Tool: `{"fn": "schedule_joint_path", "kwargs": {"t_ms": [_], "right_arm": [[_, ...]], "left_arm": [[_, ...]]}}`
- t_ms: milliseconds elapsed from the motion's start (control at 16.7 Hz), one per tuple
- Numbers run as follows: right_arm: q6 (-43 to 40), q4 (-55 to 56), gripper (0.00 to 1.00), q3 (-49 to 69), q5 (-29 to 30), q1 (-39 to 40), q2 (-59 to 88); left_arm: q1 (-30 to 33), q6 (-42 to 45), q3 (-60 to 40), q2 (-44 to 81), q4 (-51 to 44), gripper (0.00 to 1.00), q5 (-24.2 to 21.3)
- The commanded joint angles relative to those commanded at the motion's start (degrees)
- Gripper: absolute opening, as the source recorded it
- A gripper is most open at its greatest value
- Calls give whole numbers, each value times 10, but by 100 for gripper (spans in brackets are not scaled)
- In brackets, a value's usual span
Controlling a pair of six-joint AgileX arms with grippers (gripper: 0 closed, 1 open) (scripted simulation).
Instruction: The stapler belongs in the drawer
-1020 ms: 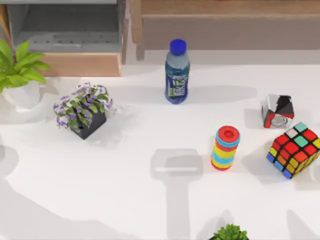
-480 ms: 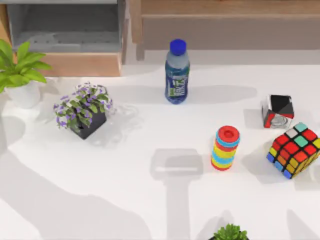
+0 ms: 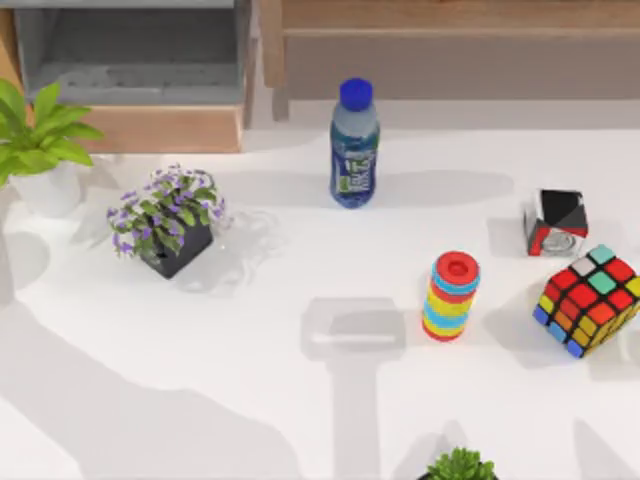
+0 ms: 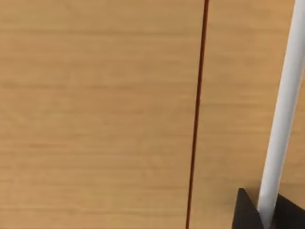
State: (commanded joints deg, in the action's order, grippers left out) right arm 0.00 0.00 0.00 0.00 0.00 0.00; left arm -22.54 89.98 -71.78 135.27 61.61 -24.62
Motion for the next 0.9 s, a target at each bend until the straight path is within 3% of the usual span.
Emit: {"fn": "schedule_joint_path", "kwargs": {"t_ms": [540, 900], "right_arm": [[0, 0, 100, 0, 0, 0, 0], [0, 0, 100, 0, 0, 0, 0]], "left_arm": [[0, 0, 0, 0, 0, 98, 0], [0, 0, 0, 0, 0, 100, 0]]}}
